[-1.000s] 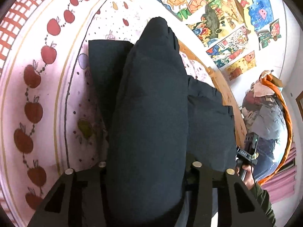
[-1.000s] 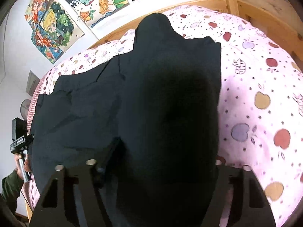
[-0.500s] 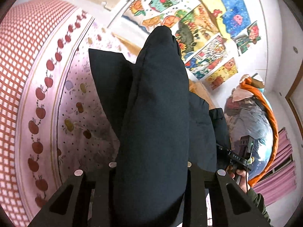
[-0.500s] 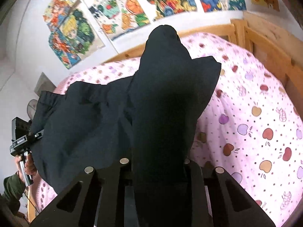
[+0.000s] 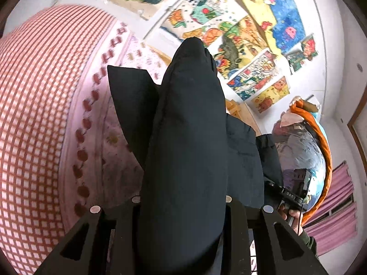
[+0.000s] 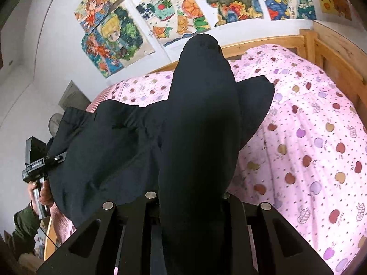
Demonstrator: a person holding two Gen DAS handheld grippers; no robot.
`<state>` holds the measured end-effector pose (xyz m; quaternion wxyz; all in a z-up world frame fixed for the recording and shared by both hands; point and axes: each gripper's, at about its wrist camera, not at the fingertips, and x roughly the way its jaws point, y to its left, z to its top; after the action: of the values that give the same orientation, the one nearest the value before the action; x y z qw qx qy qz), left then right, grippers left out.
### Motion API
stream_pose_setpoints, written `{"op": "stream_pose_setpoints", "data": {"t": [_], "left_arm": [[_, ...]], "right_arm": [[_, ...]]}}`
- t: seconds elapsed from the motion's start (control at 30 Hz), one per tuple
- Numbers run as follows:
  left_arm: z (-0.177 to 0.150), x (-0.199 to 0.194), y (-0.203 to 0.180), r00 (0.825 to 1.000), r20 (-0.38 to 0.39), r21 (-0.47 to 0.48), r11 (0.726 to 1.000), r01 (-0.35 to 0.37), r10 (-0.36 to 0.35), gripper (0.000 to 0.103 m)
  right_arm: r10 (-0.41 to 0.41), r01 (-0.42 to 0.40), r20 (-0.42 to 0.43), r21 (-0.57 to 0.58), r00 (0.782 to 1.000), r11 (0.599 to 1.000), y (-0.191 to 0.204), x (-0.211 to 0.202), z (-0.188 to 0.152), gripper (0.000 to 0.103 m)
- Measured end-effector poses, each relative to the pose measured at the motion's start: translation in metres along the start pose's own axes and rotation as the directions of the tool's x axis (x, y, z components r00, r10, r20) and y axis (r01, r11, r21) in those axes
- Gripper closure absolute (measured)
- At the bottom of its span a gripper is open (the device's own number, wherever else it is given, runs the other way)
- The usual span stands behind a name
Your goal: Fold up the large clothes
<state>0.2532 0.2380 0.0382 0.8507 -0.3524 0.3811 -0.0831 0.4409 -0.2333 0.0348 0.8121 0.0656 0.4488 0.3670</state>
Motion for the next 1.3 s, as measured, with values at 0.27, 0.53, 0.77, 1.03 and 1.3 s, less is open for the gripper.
{"op": "stream_pose_setpoints", "data": {"t": [0.27, 0.53, 0.77, 1.03, 1.3], "left_arm": [[-0.005, 0.016, 0.024, 0.999, -0.042, -0.039, 0.999, -0.033, 0.031, 0.076], [-0.005, 0.03, 0.045, 0.998, -0.048, -0.042, 0.998, -0.048, 0.046, 0.075], [-0.017, 0.041, 0.076, 0.999, -0.027, -0.075, 0.997, -0.029, 0.027, 0.065], [-0.027, 0.048, 0.08, 0.998, 0.012, -0.025, 0.998, -0.057, 0.058, 0.05], [-0.029, 0.053, 0.086, 0.997, 0.002, -0.038, 0.997, -0.073, 0.073, 0.037]], "right_arm": [[-0.008, 0.011, -0.041, 0.06, 0.999, 0.998, -0.014, 0.025, -0.011, 0.085], [-0.033, 0.035, -0.045, 0.064, 0.998, 0.997, -0.031, 0.044, -0.02, 0.085], [-0.08, 0.082, -0.024, 0.075, 0.996, 0.994, -0.045, 0.063, -0.038, 0.067], [-0.1, 0.099, 0.007, 0.053, 0.995, 0.994, -0.051, 0.071, -0.047, 0.05], [-0.088, 0.086, 0.012, 0.091, 0.996, 0.992, -0.058, 0.077, -0.05, 0.037]]}}
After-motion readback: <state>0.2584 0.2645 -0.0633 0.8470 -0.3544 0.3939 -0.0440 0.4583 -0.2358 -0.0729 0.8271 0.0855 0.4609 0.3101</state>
